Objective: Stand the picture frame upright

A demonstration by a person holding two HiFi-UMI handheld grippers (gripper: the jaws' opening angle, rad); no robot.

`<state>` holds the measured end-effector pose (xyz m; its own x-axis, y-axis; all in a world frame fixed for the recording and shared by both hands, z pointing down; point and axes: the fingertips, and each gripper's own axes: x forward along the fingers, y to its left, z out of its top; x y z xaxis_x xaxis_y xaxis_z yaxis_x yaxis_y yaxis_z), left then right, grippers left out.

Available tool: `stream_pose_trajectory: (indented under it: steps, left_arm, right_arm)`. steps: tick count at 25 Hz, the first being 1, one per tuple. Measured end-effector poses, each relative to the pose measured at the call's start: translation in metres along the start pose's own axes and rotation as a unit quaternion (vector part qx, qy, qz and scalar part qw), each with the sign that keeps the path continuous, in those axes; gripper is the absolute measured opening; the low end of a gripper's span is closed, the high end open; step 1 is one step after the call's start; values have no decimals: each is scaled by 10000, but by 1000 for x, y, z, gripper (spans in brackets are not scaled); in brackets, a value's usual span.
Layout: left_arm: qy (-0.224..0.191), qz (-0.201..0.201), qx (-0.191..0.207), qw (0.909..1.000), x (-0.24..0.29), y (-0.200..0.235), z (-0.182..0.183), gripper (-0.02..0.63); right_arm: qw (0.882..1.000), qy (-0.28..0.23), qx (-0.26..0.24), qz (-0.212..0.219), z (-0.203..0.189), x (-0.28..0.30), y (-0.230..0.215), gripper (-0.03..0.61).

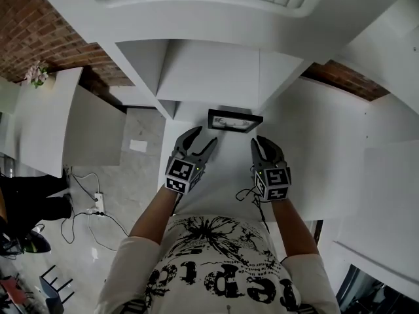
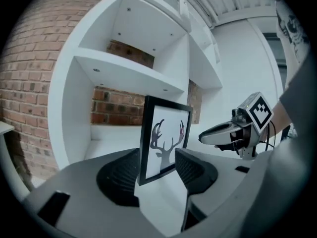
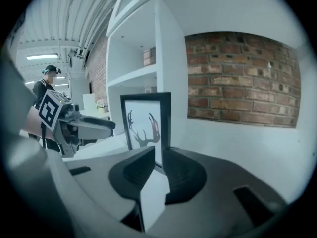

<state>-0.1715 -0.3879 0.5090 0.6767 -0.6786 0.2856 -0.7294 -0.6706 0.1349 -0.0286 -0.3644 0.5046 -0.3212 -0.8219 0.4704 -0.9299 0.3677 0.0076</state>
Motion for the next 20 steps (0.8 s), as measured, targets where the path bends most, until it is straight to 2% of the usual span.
stream_pose_trajectory:
  steps: [2, 7, 12, 16, 20]
  left_arm:
    - [-155, 80, -92, 9998, -17, -8, 10, 186]
    - [-454, 339, 200, 9982, -52, -24, 32, 11]
    - [-528, 216, 99, 9983, -85, -43, 53, 9]
    - [-682, 333, 259, 9968, -108, -44, 79, 9]
    - [-784, 281, 279, 9961, -124, -50, 93, 9]
  right_arm:
    - [9995, -320, -36, -47, 14, -18, 8, 12]
    - [9957, -902, -174, -74, 40, -58, 28, 8]
    - [9921, -1241, -140, -88, 60, -93, 47, 6]
    - [9902, -1385, -150, 16, 74, -111, 63, 5]
    - [9898, -1421, -89, 38, 77, -123, 69, 5]
